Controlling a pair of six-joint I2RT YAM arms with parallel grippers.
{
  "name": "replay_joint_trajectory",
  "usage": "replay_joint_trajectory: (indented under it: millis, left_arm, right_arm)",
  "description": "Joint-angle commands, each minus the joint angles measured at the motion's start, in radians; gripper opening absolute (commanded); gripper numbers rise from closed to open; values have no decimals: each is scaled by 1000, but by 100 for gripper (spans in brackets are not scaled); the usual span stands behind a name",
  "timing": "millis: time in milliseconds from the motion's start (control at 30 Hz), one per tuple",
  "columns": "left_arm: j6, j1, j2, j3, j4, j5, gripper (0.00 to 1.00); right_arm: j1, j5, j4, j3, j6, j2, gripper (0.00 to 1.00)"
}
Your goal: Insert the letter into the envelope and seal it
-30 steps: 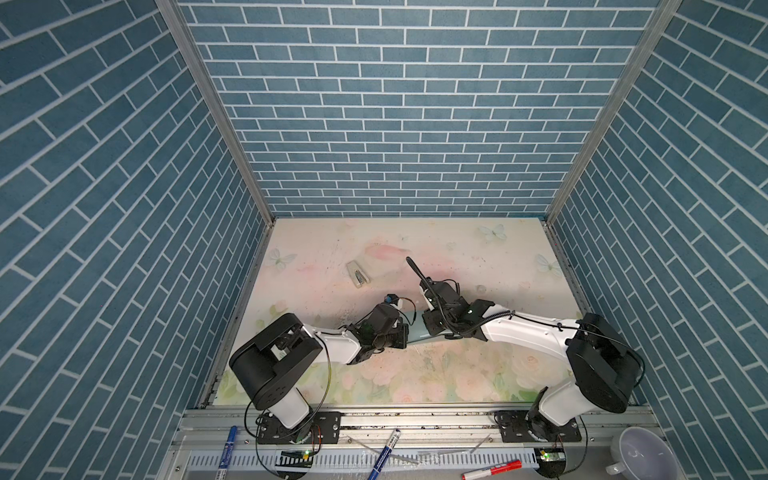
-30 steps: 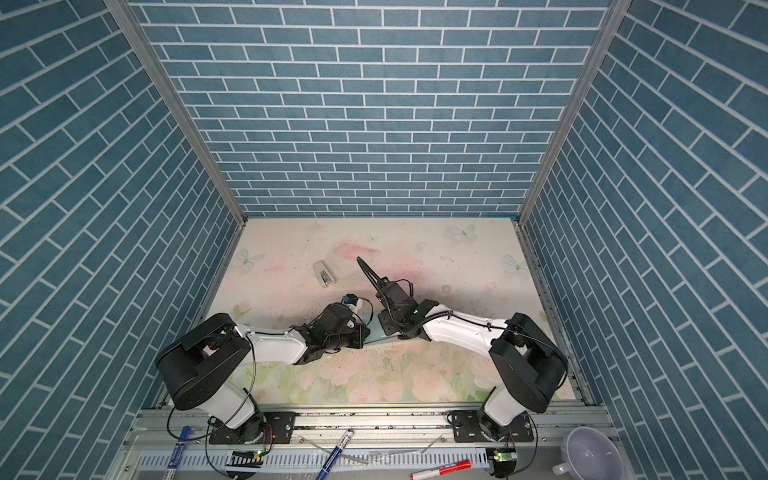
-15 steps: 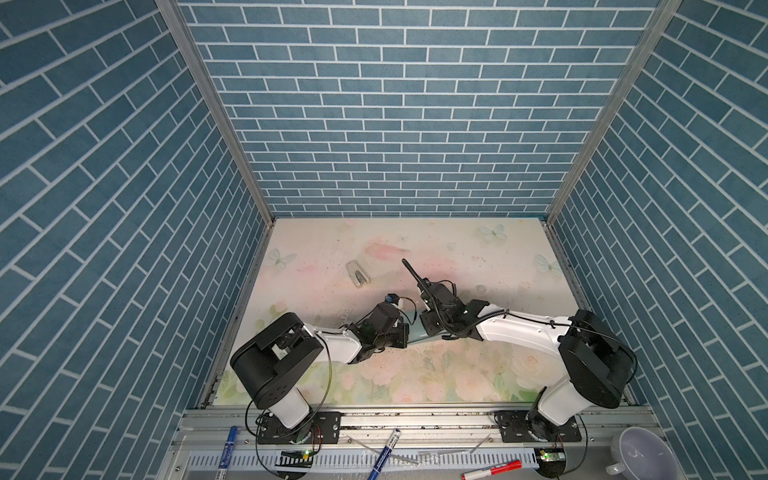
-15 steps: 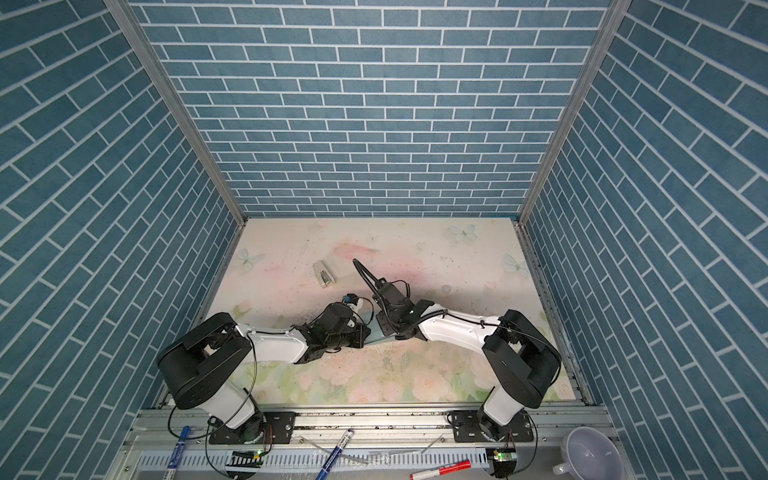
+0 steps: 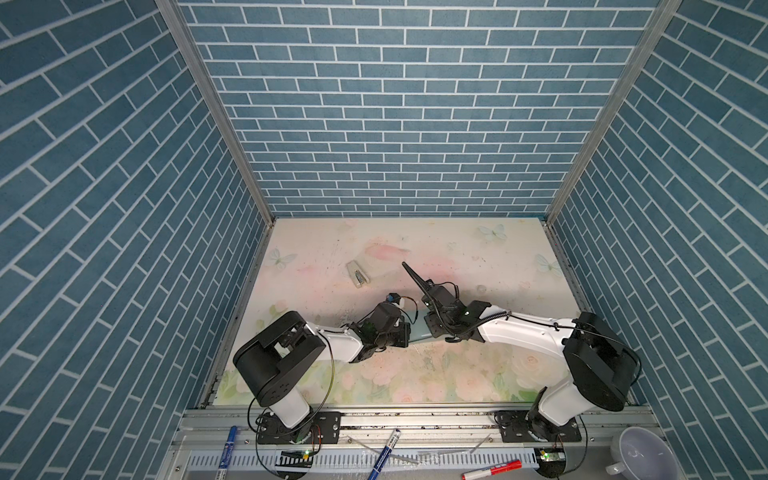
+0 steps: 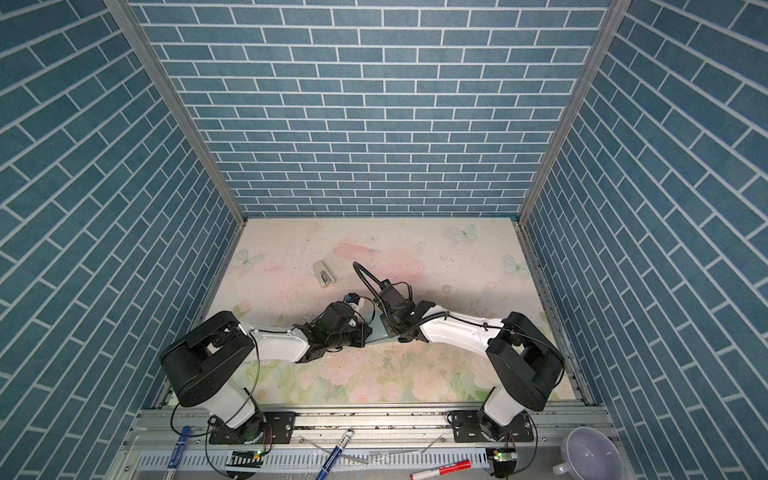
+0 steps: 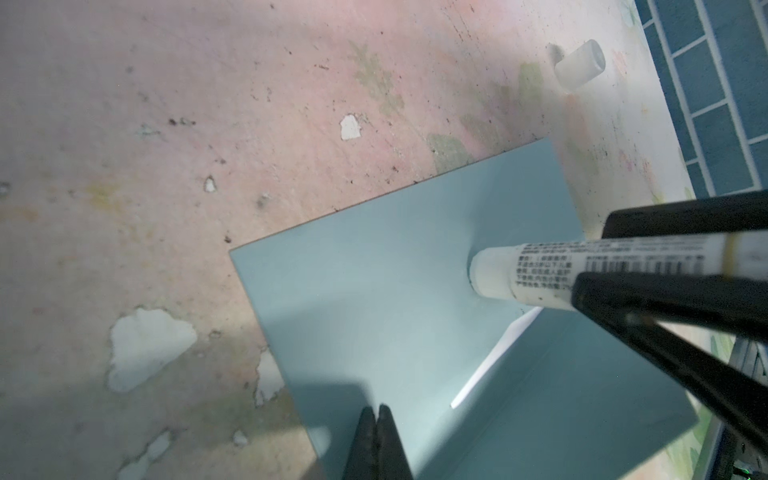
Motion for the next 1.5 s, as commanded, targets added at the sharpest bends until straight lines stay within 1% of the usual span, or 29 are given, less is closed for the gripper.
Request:
replay_joint_trajectory:
  millis: [0,267,467,633,733,833,1000,1100,1233,1467]
  left_arm:
    - [-3,6,45,-31,-154,-14,0]
    - [-4,6,46,-29,-156,-12,0]
    - [-6,6,41,-31,-155,-12,0]
    - [-6,6,42,-31,-156,-11,0]
    - [-6,6,42,-29,-155,-11,0]
    - [-6,6,43,-29,-155,-11,0]
    - [-5,6,51,-29,-149,-9,0]
    - [-6,7,55,-29,-147,-5,0]
    - [-6,6,53,-32,-142,-4,0]
    - [-8,6,47,-41,-136,-8,0]
  right_arm:
    - [-17,91,-104,-43,-35,-21,0]
    - [-38,101,-131,-82,-27,-37,0]
    - [-68,111,-144,-125,-6,-76,0]
    - [-75,92,-125,-128,0,-92,0]
    - [-74,48,-90,-112,-7,-98,0]
    - [-76,3,-35,-111,-6,-154,0]
    - [-80,-44,88,-162,9,-314,0]
    - [-79,-74,141,-174,10,-356,0]
    - [-64,-129,170,-156,-7,-308,0]
    - [-5,-181,162,-59,-16,-136,0]
